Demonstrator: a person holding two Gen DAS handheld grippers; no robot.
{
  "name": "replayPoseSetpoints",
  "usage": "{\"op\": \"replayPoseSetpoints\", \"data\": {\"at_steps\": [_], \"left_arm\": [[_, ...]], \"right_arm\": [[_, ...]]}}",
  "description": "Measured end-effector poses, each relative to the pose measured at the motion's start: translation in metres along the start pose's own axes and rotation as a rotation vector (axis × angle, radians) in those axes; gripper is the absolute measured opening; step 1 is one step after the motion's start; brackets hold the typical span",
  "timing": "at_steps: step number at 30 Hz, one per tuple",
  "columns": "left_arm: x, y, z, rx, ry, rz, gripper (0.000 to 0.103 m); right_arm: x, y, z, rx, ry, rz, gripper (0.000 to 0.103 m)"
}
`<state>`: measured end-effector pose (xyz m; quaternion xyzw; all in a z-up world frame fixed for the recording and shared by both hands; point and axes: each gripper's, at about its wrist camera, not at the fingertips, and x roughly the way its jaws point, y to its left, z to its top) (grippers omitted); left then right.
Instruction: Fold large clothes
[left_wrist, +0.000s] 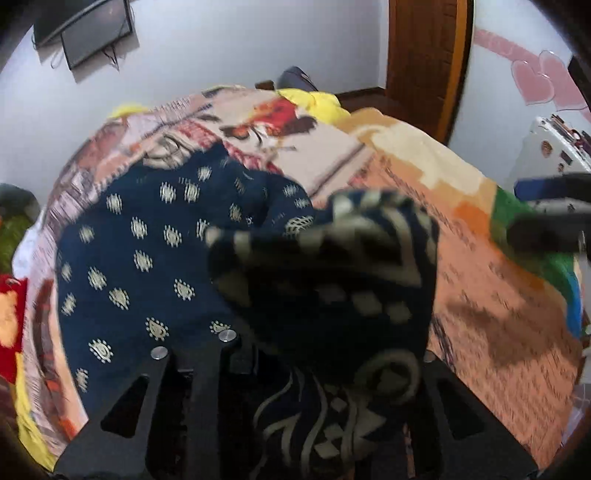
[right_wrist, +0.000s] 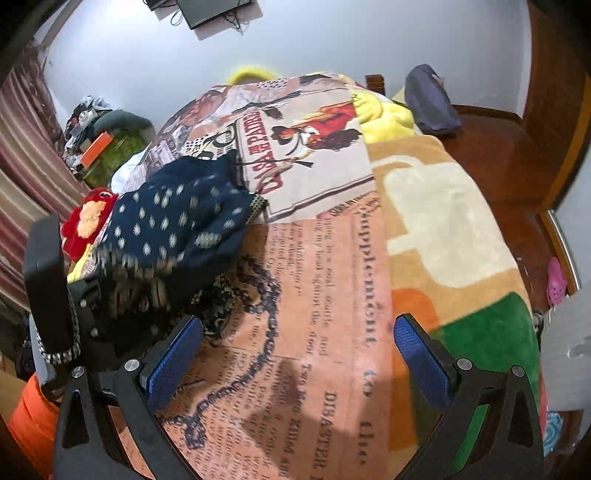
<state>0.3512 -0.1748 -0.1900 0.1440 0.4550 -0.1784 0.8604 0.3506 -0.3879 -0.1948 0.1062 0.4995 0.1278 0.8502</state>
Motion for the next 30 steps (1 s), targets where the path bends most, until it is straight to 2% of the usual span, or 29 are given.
{"op": "replayPoseSetpoints", "data": {"at_steps": [2,4,5,6,9,14,19,20,23,26,28,30], "left_arm": [[-0.004,-0.004,-0.007,0.031,0.010,-0.012,0.035],[-0.008,-0.005,-0.007,0.032,0.023,-0.043,0.056],[-0.014,-0.005,-0.007,0.016,0.034,-0.105,0.073],[-0.019,-0.009,-0.015,0.005,0.037,-0.139,0.082],[-0.036,-0.012,-0.015,-0.004,0.017,-0.139,0.083],[-0.083,0.016,-0.020,-0.069,-0.071,-0.116,0.083],[-0.112,0.072,-0.021,-0.169,-0.138,0.010,0.086],[-0.113,0.084,-0.022,-0.184,-0.141,0.047,0.090],[-0.100,0.111,-0.031,-0.221,-0.101,0.117,0.091],[-0.075,0.123,-0.045,-0.236,-0.021,0.126,0.092],[-0.060,0.125,-0.055,-0.248,0.007,0.109,0.092],[-0.050,0.125,-0.061,-0.248,0.017,0.103,0.094]], "right_arm": [[0.001,-0.001,0.001,0.002,-0.002,-0.002,0.103],[0.001,-0.002,0.001,0.002,-0.003,0.005,0.103],[0.000,0.001,0.002,0.002,-0.007,0.010,0.103],[0.001,0.002,0.004,0.001,-0.011,0.015,0.103],[-0.006,0.010,0.009,-0.010,-0.032,0.038,0.103],[-0.011,0.033,0.020,-0.065,-0.053,0.076,0.103],[-0.002,0.068,0.031,-0.138,-0.057,0.130,0.103],[0.002,0.077,0.033,-0.153,-0.054,0.148,0.103],[0.022,0.101,0.033,-0.192,-0.022,0.189,0.103],[0.052,0.118,0.025,-0.232,0.046,0.195,0.103],[0.073,0.120,0.016,-0.264,0.092,0.172,0.103],[0.094,0.111,0.006,-0.286,0.128,0.091,0.103]]}}
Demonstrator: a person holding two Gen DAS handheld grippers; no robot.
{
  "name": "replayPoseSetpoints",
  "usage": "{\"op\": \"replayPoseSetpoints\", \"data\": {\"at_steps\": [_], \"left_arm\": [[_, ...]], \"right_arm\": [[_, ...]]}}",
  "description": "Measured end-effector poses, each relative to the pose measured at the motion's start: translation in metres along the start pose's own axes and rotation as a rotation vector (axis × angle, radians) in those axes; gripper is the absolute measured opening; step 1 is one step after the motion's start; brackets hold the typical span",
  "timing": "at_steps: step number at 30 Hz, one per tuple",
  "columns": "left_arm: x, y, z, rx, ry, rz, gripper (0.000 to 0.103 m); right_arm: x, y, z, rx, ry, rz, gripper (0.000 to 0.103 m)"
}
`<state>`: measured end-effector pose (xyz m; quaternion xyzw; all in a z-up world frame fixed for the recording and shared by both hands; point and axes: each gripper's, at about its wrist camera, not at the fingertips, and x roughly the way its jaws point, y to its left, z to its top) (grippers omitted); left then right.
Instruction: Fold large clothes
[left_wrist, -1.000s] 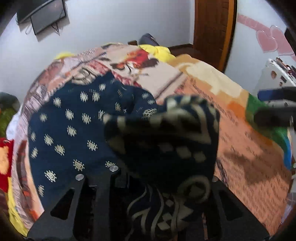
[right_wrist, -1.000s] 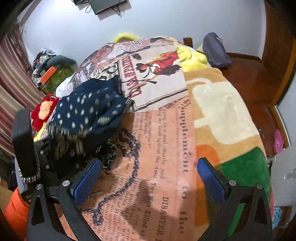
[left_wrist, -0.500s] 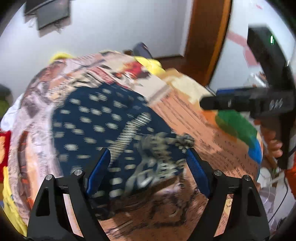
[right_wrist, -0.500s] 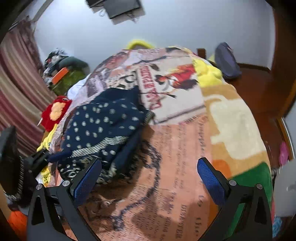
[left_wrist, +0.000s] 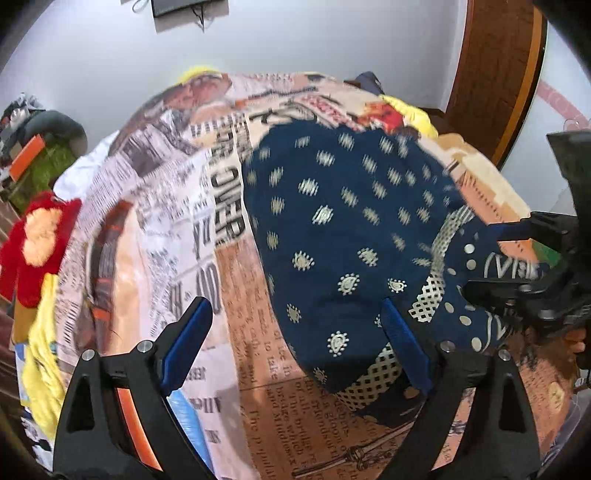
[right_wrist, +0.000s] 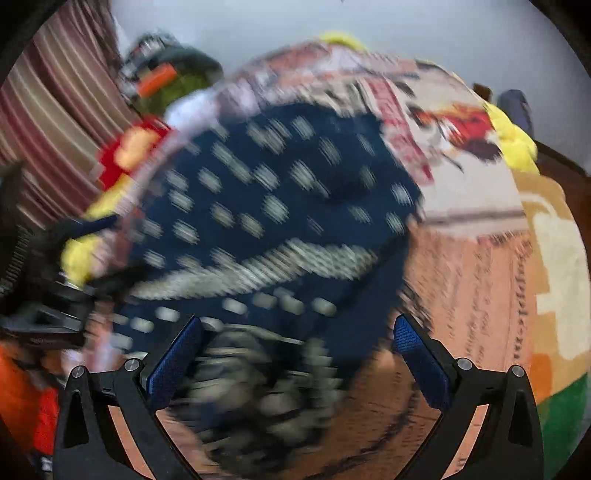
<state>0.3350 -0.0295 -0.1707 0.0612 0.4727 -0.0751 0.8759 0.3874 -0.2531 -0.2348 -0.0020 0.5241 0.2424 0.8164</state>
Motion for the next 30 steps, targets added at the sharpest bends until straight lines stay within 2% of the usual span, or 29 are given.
{"op": "replayPoseSetpoints", "data": {"at_steps": [1,3,7,10,12,13,20,23,27,30], "left_arm": [[0.004,-0.001,-0.002,0.006,0.002,-0.006,0.096],[0.015,-0.004,-0.005,0.008,0.008,-0.016,0.101],[0.022,-0.013,-0.007,0.014,0.007,-0.043,0.101],[0.019,-0.020,-0.006,0.049,-0.014,-0.007,0.101],[0.016,-0.019,-0.004,0.062,-0.017,0.012,0.101],[0.012,-0.018,-0.002,0.061,-0.021,0.006,0.101],[-0.006,-0.001,0.031,0.032,-0.097,0.011,0.101],[-0.005,0.009,0.052,0.001,-0.125,0.005,0.101],[0.019,0.015,0.074,0.004,-0.114,0.030,0.101],[0.043,0.023,0.086,-0.038,-0.090,-0.007,0.101]], "right_arm": [[0.007,-0.006,-0.006,-0.006,0.013,-0.029,0.103],[0.010,-0.024,-0.018,0.007,0.017,-0.003,0.103],[-0.006,-0.051,-0.031,0.034,-0.002,-0.001,0.103],[-0.024,-0.052,-0.033,-0.031,-0.048,-0.161,0.103],[-0.031,-0.056,-0.030,-0.061,-0.058,-0.371,0.103],[-0.035,-0.058,-0.029,-0.076,-0.061,-0.415,0.103],[-0.070,-0.043,0.008,-0.017,-0.191,-0.149,0.103],[-0.065,-0.032,0.035,0.022,-0.225,-0.015,0.103],[-0.032,-0.018,0.061,0.064,-0.178,0.097,0.103],[0.003,-0.021,0.076,0.084,-0.110,0.116,0.103]]}}
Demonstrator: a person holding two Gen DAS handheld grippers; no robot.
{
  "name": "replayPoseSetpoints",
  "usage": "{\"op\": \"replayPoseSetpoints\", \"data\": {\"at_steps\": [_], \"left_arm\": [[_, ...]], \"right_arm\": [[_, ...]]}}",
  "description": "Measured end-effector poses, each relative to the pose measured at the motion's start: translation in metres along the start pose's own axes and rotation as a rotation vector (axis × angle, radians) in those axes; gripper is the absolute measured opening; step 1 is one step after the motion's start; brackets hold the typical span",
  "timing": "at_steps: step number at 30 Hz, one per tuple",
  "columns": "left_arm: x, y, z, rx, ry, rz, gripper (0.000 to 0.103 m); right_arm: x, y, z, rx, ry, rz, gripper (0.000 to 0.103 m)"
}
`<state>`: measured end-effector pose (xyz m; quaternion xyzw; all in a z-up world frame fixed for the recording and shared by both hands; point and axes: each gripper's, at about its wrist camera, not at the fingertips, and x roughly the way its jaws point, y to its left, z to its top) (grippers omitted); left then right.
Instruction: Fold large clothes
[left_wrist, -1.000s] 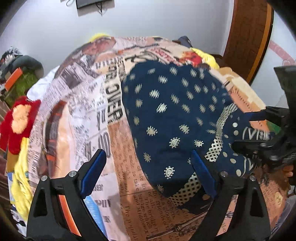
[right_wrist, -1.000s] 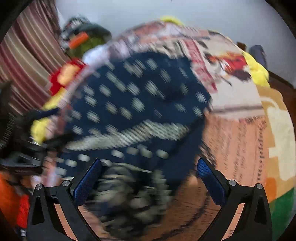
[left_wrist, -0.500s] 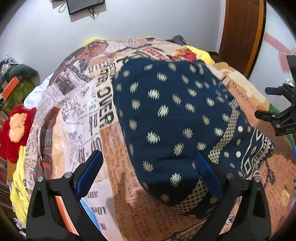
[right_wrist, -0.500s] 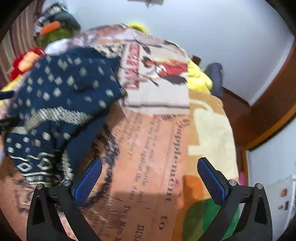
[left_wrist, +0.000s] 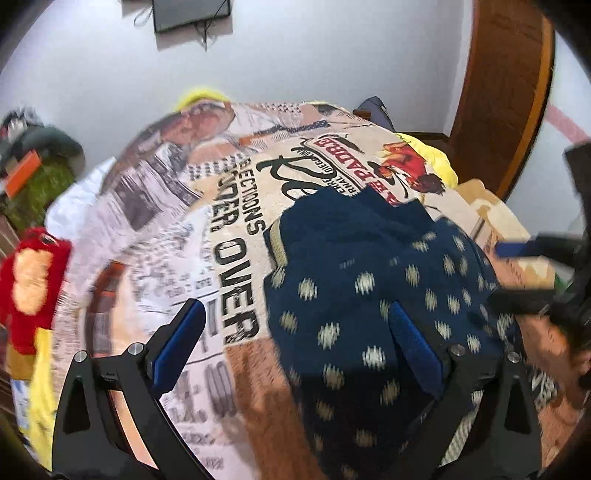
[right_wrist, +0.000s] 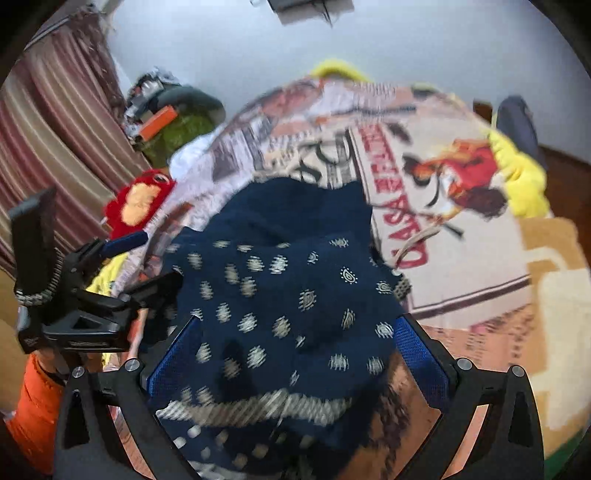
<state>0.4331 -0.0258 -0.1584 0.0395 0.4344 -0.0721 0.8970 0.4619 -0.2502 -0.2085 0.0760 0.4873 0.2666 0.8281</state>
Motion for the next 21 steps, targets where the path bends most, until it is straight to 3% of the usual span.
{"op": "replayPoseSetpoints", "data": {"at_steps": [4,8,12,17,21], "left_arm": [[0.034,0.009,0.008,-0.029,0.033,0.043,0.101],[0.053,0.018,0.005,-0.074,0.065,0.001,0.101],[0.038,0.021,0.007,-0.096,0.045,-0.008,0.101],[0.009,0.015,0.008,-0.051,0.008,0.046,0.100],[-0.015,0.014,0.004,-0.035,-0.022,0.050,0.100]], "right_arm": [[0.044,-0.028,0.005,0.013,0.061,-0.080,0.103],[0.059,-0.061,0.007,0.077,0.093,-0.041,0.103],[0.042,-0.067,0.007,0.121,0.072,-0.019,0.103],[0.009,-0.051,0.006,0.074,0.040,-0.030,0.103],[-0.012,-0.038,0.001,0.046,0.005,0.014,0.103]]}}
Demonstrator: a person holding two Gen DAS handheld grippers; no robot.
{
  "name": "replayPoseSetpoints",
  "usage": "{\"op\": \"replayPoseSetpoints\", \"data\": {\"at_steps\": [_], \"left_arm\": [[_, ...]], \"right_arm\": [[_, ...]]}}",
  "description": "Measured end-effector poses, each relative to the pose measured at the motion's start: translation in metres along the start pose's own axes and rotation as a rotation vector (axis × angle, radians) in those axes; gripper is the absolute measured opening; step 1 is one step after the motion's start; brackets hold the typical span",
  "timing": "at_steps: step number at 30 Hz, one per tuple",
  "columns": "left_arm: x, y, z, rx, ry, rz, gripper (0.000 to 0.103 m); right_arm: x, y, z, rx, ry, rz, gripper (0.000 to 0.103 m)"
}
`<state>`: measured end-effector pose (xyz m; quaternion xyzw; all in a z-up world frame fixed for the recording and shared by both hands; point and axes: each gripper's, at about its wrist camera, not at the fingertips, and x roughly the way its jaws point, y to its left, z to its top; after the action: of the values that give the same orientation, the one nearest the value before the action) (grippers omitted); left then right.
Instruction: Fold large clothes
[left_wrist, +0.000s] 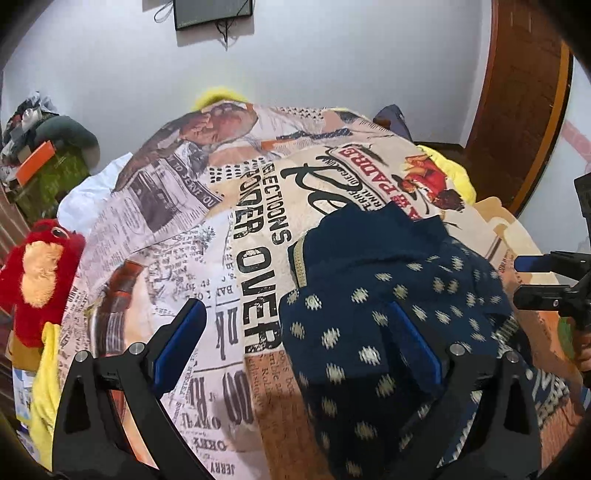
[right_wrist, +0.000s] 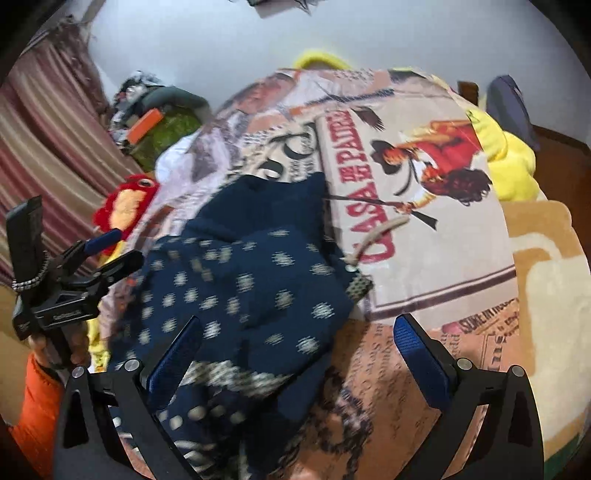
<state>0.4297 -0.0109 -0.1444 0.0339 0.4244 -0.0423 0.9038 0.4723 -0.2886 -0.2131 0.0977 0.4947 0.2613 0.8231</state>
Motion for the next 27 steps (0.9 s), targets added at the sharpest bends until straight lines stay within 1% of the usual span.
{"op": "replayPoseSetpoints", "data": {"at_steps": [2,4,5,7,10,12,14,17,19,20,21,22,23,24,25,26,27], "left_arm": [[-0.007,0.002,-0.004,-0.012,0.004,-0.025,0.100],[-0.009,0.004,-0.011,-0.044,0.032,-0.092,0.100],[-0.005,0.007,-0.017,-0.076,0.068,-0.152,0.100],[0.006,0.011,-0.030,-0.131,0.136,-0.234,0.100],[0.029,0.012,-0.048,-0.205,0.223,-0.315,0.100],[0.044,0.018,-0.055,-0.293,0.268,-0.404,0.100],[0.059,0.018,-0.057,-0.351,0.302,-0.465,0.101],[0.077,0.012,-0.056,-0.368,0.338,-0.500,0.101],[0.081,0.007,-0.053,-0.358,0.338,-0.509,0.100],[0.082,0.005,-0.051,-0.346,0.331,-0.504,0.099],[0.083,0.004,-0.050,-0.347,0.330,-0.502,0.096],[0.083,0.004,-0.050,-0.354,0.328,-0.502,0.093],[0.081,0.005,-0.050,-0.359,0.322,-0.504,0.087],[0.078,0.005,-0.050,-0.359,0.316,-0.507,0.078],[0.074,0.005,-0.050,-0.356,0.306,-0.511,0.074],[0.067,0.004,-0.049,-0.349,0.292,-0.512,0.067],[0.060,0.002,-0.048,-0.339,0.280,-0.511,0.062]], "right_arm": [[-0.005,0.006,-0.004,-0.014,-0.008,0.007,0.103],[-0.006,0.008,-0.012,-0.015,-0.004,0.017,0.103],[-0.003,0.006,-0.016,-0.002,0.009,0.034,0.103],[0.009,0.000,-0.024,0.034,0.052,0.062,0.103],[0.038,-0.012,-0.034,0.110,0.134,0.091,0.103],[0.051,-0.019,-0.036,0.151,0.162,0.130,0.103],[0.058,-0.023,-0.033,0.175,0.153,0.153,0.103],[0.067,-0.021,-0.022,0.170,0.150,0.193,0.102],[0.073,-0.017,-0.017,0.171,0.151,0.209,0.100],[0.076,-0.014,-0.015,0.157,0.152,0.212,0.096],[0.078,-0.009,-0.013,0.138,0.152,0.210,0.088],[0.080,-0.004,-0.012,0.123,0.153,0.204,0.085],[0.080,0.000,-0.011,0.115,0.151,0.198,0.074],[0.080,0.002,-0.010,0.114,0.151,0.202,0.059],[0.078,0.002,-0.009,0.126,0.154,0.227,0.051],[0.076,0.002,-0.008,0.141,0.155,0.250,0.041],[0.072,0.003,-0.006,0.152,0.154,0.271,0.036]]}}
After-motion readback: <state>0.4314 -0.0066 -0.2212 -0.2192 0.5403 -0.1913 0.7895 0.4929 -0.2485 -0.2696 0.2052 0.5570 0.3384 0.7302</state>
